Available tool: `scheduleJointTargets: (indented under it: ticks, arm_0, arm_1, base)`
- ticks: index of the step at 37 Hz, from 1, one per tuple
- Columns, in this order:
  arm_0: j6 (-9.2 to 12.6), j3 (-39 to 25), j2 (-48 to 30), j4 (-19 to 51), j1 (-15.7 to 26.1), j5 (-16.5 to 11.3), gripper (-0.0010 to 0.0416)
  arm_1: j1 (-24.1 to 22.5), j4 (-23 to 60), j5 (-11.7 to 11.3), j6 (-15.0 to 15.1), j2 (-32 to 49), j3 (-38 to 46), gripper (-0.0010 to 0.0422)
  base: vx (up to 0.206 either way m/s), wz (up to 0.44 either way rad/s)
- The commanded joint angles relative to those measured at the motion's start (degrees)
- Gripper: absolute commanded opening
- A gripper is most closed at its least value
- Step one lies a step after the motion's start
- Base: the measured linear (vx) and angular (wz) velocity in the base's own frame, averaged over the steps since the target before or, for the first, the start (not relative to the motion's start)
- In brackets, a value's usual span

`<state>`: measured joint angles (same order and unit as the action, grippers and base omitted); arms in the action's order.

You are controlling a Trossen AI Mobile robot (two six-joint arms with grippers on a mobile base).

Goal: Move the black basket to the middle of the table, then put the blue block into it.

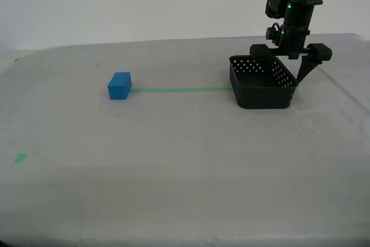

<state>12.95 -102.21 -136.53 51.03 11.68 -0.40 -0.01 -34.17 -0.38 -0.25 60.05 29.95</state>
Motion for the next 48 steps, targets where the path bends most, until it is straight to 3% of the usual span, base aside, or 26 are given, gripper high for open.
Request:
scheduleJointTargets:
  ticks: [1,12,20,30,46,48]
  arm_0:
    - [1.5,0.0,0.0,0.3,0.0,-0.2,0.04]
    - [0.6,0.0,0.0,1.3,0.0,-0.2,0.0391]
    - [0.2,0.0,0.0,0.8,0.0,-0.2,0.0341]
    - [-1.5,0.0,0.0,0.4,0.1,-0.2,0.0233]
    - [-1.6,0.0,0.0,0.3,0.4,-1.3,-0.0001]
    - [-1.6,0.0,0.0,0.3,0.4,-1.5,0.0]
  arm_1:
    - [0.0,-0.2,0.0,0.1,0.0,0.0,0.0]
    - [0.0,-0.2,0.0,0.1,0.0,0.0,0.0]
    - [0.0,-0.2,0.0,0.1,0.0,0.0,0.0]
    - [0.0,-0.2,0.0,0.1,0.0,0.0,0.0]
    - [0.0,-0.2,0.0,0.1,0.0,0.0,0.0]
    - [0.0,-0.2,0.0,0.1,0.0,0.0,0.0]
  base:
    - [0.0,0.0]
    - [0.0,0.0]
    - [0.0,0.0]
    - [0.0,0.0]
    - [0.0,0.0]
    - [0.0,0.0]
